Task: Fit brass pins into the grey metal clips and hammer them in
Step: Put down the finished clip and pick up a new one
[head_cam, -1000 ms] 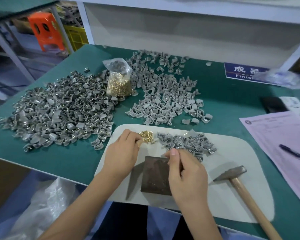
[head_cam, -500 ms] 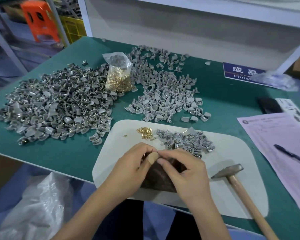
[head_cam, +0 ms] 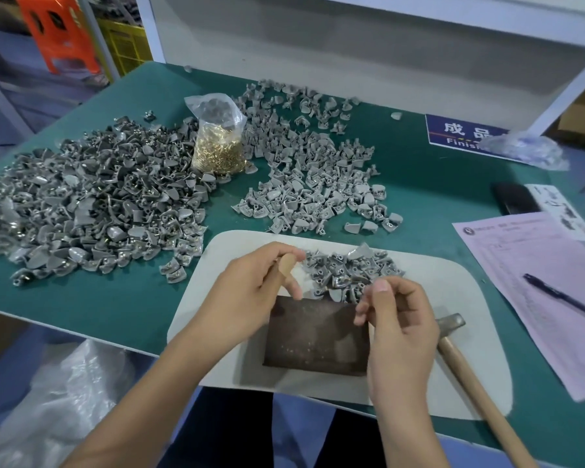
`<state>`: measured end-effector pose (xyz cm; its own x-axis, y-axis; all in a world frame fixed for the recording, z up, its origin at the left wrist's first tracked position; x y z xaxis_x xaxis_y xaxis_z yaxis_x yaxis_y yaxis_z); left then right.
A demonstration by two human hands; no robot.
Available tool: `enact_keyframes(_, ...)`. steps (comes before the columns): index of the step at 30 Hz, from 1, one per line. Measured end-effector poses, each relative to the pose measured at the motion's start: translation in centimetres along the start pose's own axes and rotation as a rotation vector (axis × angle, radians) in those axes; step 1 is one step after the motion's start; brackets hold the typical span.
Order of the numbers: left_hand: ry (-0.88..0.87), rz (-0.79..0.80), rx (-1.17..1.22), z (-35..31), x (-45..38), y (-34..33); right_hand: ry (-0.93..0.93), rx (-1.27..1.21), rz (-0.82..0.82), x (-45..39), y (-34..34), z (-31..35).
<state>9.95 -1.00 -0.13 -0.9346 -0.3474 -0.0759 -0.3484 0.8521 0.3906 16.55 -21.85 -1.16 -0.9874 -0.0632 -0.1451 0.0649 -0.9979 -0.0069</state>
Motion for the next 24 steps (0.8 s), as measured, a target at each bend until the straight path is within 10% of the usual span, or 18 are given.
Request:
enact_keyframes(11,-0.046,0.217,-0.473,-1.0,-1.0,-3.0,0.065,0.269,0.117,2.7,2.2,-0.5)
enact_keyframes(24,0.156,0.476,-0.260,-0.6,-2.3,-6.6,0.008,0.213,-0.010,2.1,3.8,-1.9)
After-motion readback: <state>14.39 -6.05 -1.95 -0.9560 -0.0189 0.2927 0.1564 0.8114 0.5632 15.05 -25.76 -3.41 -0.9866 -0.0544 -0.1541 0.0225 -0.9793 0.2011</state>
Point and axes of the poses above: each hand's wrist, its own x-axis away from the middle knuckle, its own y-axis out of the back of the hand, z = x × y, the point moved 8 cm from there along -x, towards the middle knuckle, and after that the axes turned 4 degrees about x, right-handed, at the moved point
